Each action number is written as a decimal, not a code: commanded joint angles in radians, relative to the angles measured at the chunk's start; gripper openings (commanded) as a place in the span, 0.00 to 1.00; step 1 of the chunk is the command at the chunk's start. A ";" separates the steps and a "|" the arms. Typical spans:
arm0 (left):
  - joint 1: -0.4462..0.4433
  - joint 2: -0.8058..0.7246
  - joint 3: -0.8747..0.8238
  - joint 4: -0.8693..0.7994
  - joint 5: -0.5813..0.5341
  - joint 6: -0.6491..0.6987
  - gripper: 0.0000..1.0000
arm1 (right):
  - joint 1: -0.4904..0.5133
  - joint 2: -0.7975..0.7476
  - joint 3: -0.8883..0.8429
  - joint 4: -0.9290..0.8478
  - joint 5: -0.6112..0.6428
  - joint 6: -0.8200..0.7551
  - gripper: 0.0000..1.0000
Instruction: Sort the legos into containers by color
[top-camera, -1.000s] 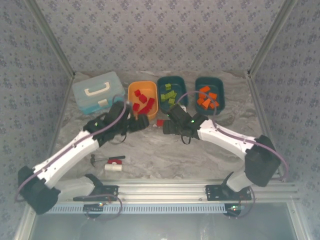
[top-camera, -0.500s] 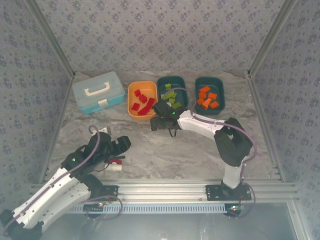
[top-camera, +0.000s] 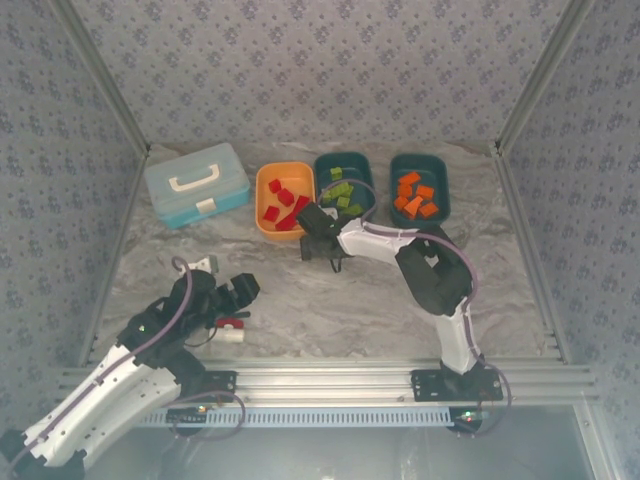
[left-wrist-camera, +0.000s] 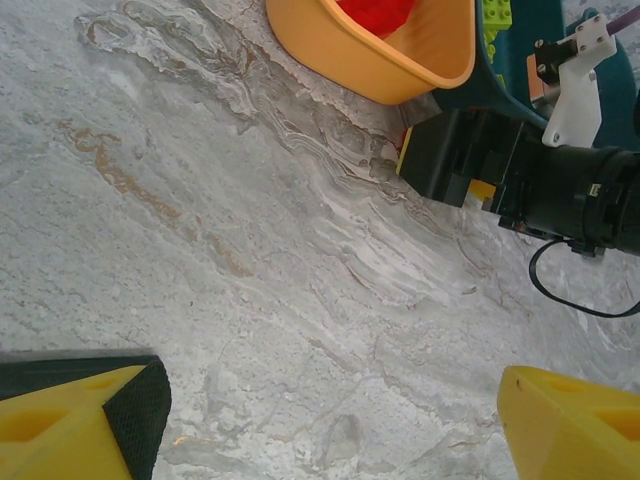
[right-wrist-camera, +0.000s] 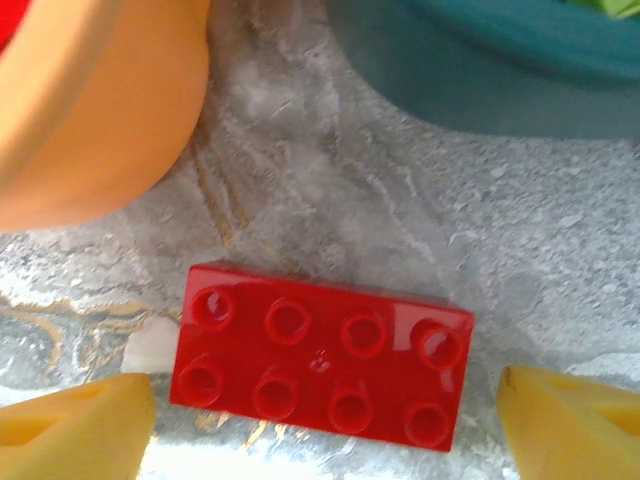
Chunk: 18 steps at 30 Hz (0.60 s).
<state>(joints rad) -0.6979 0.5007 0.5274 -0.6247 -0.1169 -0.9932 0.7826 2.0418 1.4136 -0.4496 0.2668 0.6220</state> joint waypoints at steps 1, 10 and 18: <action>0.001 0.014 -0.011 0.045 0.021 0.008 0.87 | -0.014 0.024 0.019 0.021 0.042 0.025 0.85; -0.001 0.052 -0.001 0.063 0.027 0.016 0.87 | -0.022 0.058 0.038 0.038 0.026 0.023 0.76; -0.003 0.066 -0.004 0.069 0.026 0.017 0.86 | 0.002 -0.006 -0.014 0.033 0.064 0.030 0.54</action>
<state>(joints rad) -0.6987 0.5587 0.5259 -0.5774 -0.0975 -0.9924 0.7666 2.0754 1.4239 -0.3981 0.2939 0.6426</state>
